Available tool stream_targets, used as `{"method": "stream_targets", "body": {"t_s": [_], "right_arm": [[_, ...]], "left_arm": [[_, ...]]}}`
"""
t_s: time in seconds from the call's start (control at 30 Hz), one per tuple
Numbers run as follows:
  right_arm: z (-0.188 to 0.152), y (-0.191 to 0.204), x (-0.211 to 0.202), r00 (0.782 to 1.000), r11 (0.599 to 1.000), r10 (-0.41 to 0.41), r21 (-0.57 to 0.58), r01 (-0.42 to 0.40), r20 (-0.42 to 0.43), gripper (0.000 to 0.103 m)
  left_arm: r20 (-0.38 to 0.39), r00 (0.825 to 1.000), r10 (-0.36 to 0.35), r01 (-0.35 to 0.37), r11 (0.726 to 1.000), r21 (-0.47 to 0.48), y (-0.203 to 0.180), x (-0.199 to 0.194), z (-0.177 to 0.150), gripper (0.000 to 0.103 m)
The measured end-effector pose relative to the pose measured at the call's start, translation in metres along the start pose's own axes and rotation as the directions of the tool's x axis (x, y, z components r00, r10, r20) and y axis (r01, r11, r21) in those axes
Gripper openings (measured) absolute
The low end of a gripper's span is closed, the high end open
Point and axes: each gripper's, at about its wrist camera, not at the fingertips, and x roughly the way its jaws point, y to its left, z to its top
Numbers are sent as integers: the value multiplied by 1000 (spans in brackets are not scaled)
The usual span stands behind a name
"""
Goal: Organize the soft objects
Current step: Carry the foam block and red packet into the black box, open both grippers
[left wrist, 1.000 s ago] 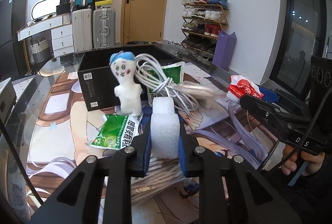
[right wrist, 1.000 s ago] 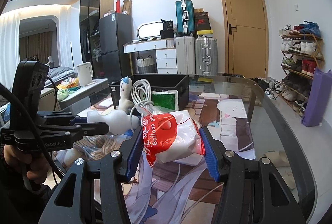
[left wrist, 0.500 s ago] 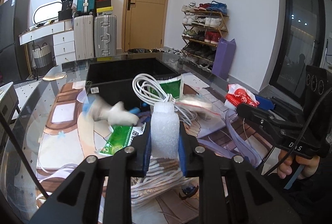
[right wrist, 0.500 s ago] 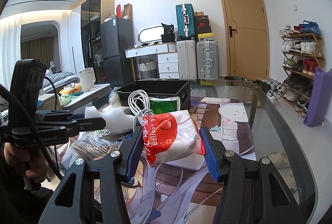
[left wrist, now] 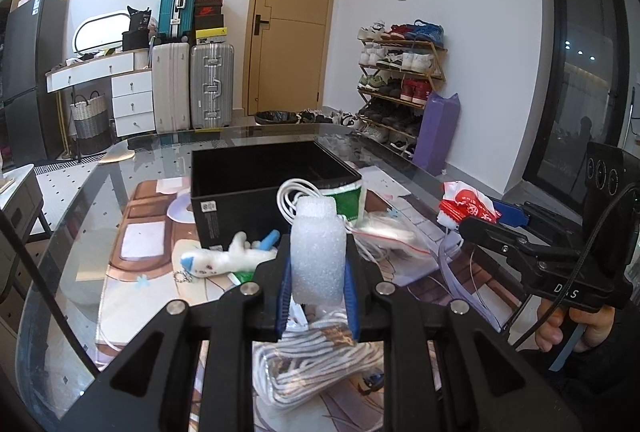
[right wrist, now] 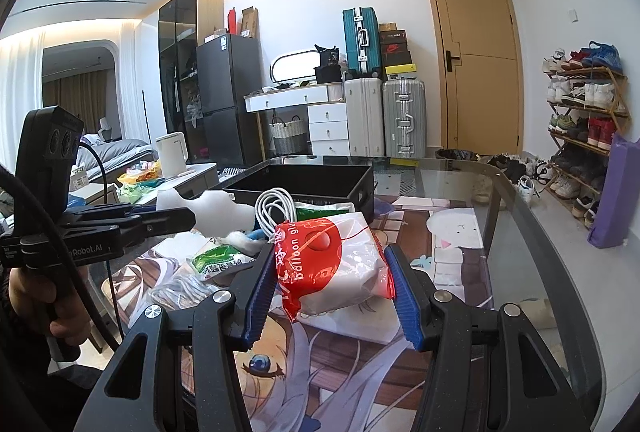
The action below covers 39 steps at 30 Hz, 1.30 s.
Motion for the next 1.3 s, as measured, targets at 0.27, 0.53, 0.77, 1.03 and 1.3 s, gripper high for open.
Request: {"method": "stream_targets", "body": {"t_s": [0.27, 0.53, 0.77, 1.03, 1.3], "right_arm": [[15, 0, 6, 1000, 1000, 17, -4, -17, -5, 54], [34, -1, 15, 999, 999, 48, 3, -48, -10, 54], [54, 1, 23, 998, 998, 62, -13, -62, -14, 54], [67, 6, 37, 996, 997, 78, -27, -78, -33, 54], [79, 9, 55, 994, 994, 95, -42, -98, -56, 54]], "left_arm": [[26, 999, 20, -19, 999, -28, 12, -2, 11, 20], [34, 999, 37, -35, 998, -47, 21, 4, 22, 20], [42, 997, 59, -56, 996, -71, 32, 12, 29, 20], [51, 996, 79, -76, 995, -71, 36, 16, 40, 20], [53, 994, 98, -94, 992, -80, 39, 20, 47, 20]]}}
